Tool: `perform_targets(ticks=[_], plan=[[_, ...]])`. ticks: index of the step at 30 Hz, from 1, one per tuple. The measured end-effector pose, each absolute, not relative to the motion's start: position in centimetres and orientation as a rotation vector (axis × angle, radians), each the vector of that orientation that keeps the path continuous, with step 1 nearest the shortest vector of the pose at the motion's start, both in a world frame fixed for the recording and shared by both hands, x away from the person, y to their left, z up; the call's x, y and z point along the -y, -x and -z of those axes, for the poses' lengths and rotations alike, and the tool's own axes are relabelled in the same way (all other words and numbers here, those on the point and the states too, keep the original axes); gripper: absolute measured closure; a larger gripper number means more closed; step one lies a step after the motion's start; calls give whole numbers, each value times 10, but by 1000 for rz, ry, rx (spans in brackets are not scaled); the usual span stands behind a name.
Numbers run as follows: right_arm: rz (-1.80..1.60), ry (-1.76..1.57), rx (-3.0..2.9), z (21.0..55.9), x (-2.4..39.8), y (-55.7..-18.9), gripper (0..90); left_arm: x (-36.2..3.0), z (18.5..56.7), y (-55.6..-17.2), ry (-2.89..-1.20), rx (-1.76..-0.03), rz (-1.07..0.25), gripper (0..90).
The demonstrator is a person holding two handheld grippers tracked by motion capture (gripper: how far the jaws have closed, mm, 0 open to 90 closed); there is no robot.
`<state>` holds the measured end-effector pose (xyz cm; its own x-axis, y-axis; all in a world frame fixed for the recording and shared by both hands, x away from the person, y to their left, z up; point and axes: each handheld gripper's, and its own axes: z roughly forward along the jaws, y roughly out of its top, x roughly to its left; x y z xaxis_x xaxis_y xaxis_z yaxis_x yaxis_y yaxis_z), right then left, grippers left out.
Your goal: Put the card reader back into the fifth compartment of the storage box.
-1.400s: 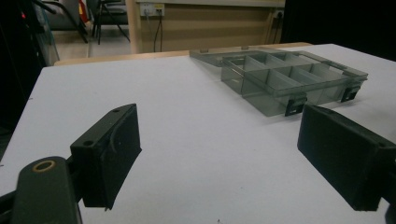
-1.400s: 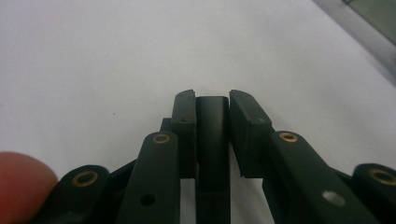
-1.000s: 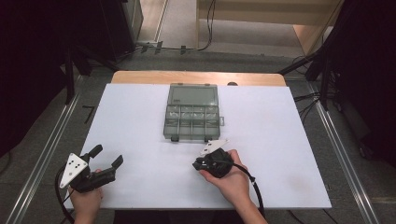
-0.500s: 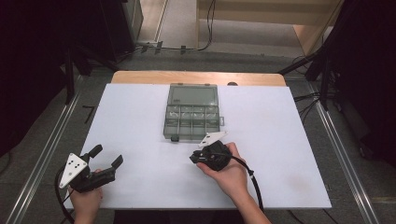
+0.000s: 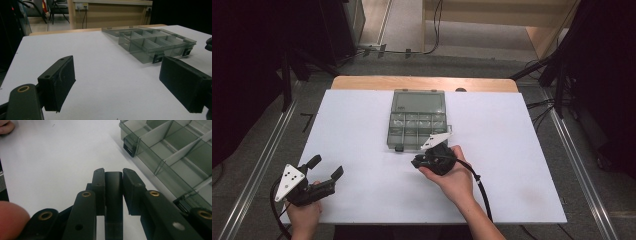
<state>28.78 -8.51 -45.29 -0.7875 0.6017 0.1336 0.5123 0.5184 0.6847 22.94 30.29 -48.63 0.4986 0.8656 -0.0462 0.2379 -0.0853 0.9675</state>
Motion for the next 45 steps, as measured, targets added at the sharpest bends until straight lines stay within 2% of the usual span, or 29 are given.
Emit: perform_targets(ticks=[45], plan=[[-1167,-964,-2629,434,63,-329,707,-303,486,-229,-1605,-969,-690,136]])
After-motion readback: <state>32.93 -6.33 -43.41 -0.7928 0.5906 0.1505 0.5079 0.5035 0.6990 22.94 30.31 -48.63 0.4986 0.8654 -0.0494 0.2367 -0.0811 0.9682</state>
